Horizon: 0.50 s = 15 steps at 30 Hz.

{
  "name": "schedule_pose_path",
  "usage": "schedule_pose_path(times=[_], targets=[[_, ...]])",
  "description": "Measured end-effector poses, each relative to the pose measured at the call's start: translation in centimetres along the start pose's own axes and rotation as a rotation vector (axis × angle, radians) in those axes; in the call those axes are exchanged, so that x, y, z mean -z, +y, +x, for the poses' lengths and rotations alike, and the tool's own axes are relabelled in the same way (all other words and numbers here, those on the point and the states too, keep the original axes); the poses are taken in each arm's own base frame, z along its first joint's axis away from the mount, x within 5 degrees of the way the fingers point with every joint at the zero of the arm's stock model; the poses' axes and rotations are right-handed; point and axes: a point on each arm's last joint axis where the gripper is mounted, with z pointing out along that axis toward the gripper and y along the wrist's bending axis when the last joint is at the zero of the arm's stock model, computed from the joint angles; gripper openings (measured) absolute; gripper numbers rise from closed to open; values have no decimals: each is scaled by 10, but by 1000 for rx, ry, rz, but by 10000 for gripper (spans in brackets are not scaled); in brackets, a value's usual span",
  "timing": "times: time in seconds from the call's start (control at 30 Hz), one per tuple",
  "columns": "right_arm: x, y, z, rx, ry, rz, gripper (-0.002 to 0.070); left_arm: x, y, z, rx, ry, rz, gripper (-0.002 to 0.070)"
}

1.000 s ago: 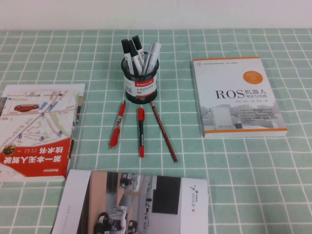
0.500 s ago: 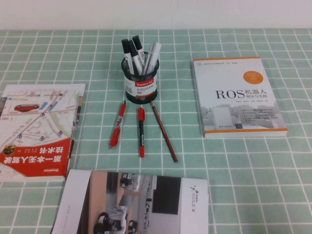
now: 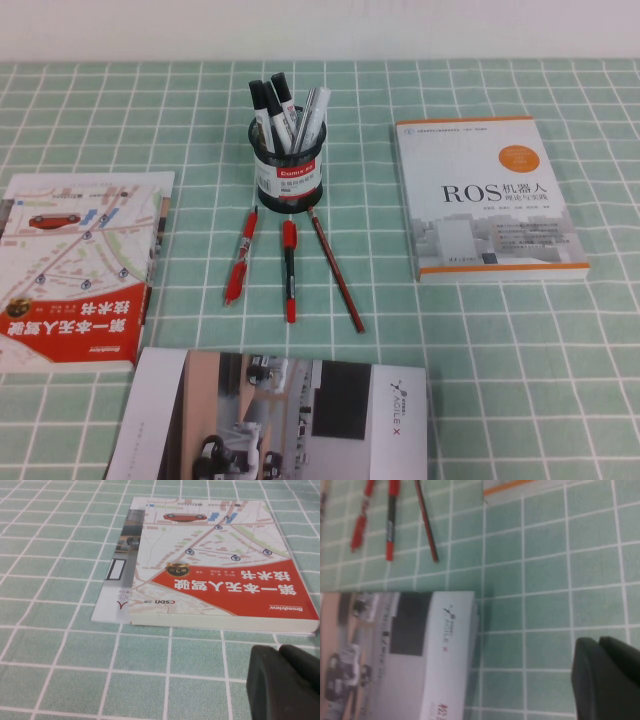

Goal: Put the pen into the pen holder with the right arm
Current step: Pick up the pen on the table

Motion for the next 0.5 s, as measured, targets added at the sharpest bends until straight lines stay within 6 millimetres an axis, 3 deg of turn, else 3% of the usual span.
schedule_pose_path(times=[0.23,0.5], targets=[[-35,12,-57,64,177,65,-20,0,0,0,0,0,0,-4],[-104,64,-88,247,367,101,-20,0,0,0,0,0,0,-4]])
